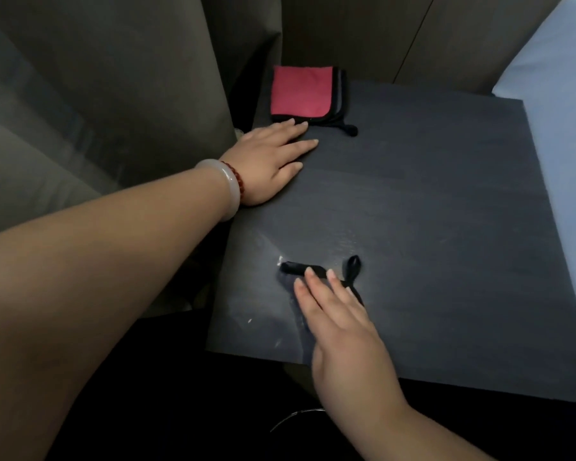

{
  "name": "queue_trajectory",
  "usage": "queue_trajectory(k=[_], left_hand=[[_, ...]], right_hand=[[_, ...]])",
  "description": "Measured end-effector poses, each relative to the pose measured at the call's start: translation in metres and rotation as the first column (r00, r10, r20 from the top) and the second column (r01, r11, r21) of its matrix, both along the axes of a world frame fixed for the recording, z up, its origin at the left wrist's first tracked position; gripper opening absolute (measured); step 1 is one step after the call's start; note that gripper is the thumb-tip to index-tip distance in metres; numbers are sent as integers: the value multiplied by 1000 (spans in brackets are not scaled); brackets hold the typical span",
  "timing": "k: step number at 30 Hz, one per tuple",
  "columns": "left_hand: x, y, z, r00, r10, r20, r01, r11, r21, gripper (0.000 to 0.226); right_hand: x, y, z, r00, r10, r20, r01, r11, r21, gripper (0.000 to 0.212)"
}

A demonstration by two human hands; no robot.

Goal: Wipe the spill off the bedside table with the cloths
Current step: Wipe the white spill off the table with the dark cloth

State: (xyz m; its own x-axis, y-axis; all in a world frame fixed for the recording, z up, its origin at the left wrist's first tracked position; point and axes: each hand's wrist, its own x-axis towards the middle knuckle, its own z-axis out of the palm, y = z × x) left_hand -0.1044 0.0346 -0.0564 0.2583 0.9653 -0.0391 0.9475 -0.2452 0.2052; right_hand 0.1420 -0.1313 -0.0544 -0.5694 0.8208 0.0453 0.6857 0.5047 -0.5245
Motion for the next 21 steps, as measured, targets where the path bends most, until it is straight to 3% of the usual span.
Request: queue_trajectory(k=[7,15,21], left_hand=[[-4,8,0,999,23,43,-22,1000,-21,46],[-3,10,-2,1000,22,4,-22,999,-26,46],[2,6,-1,999,53,9,-53,998,-28,46]], right_hand=[[-19,51,3,998,41,-49,-43,998,-37,69],[-45,56,4,902,432,-30,-432,902,13,62],[-21,38,5,867,495,-57,-497,866,-54,58]])
